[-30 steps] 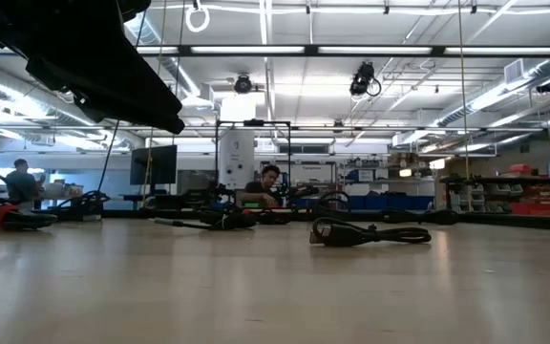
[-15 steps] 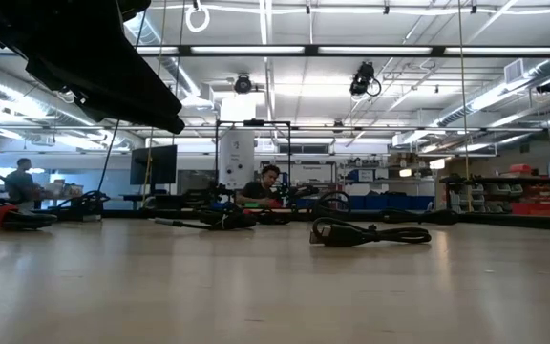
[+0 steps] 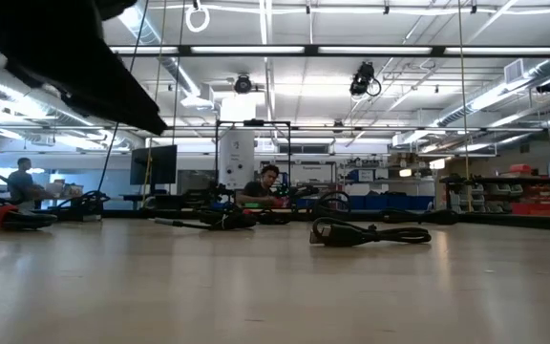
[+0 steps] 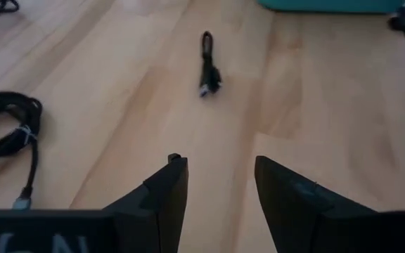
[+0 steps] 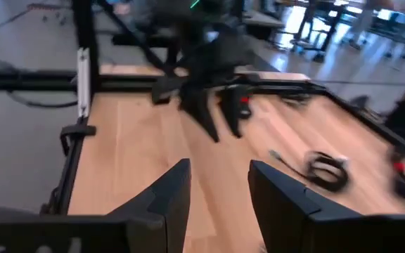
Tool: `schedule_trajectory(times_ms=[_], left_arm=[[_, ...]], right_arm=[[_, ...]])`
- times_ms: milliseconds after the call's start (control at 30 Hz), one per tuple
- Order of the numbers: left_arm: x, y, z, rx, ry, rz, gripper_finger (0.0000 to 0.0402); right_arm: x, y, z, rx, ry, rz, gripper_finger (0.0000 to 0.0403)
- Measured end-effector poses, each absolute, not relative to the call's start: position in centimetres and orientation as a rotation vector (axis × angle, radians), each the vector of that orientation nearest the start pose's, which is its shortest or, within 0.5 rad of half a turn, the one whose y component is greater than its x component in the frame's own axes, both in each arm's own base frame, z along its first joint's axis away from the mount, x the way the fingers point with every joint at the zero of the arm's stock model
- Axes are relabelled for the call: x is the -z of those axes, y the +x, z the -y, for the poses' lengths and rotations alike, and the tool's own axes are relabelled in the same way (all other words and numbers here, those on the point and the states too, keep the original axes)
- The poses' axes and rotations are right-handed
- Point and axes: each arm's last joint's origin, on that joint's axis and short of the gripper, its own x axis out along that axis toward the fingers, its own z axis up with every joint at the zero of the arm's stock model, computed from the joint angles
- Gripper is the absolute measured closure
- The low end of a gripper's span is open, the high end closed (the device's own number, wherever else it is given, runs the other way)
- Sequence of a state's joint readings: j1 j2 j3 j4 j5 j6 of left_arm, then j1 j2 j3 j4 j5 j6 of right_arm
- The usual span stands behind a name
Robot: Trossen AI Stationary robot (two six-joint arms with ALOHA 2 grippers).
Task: Pick and place USB-C Cables
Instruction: Put the black charger cable into the blue bin
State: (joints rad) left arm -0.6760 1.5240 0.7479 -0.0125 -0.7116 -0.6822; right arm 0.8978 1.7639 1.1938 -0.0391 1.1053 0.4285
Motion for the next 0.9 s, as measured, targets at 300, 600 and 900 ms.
schedule_trajectory(times_ms=[300,600,900], left_arm=[[-20.5,21.1,17.6,-0.169,-0.206,-0.482,0.023],[-20.7,20.1,18.2,-0.201,-0.165,-0.436,0.023],[-20.6,20.0,18.2,-0.205,-0.155,-0.44,0.023]], right_arm=[[-18.2,33.7,-23.8,0.021,-0.093,-0.446,0.0254],[-17.2,36.2,-14.6,-0.031,-0.035,-0.826,0.0254],[-15.9,35.3,-11.1,-0.069,-0.115,-1.1,0.0254]])
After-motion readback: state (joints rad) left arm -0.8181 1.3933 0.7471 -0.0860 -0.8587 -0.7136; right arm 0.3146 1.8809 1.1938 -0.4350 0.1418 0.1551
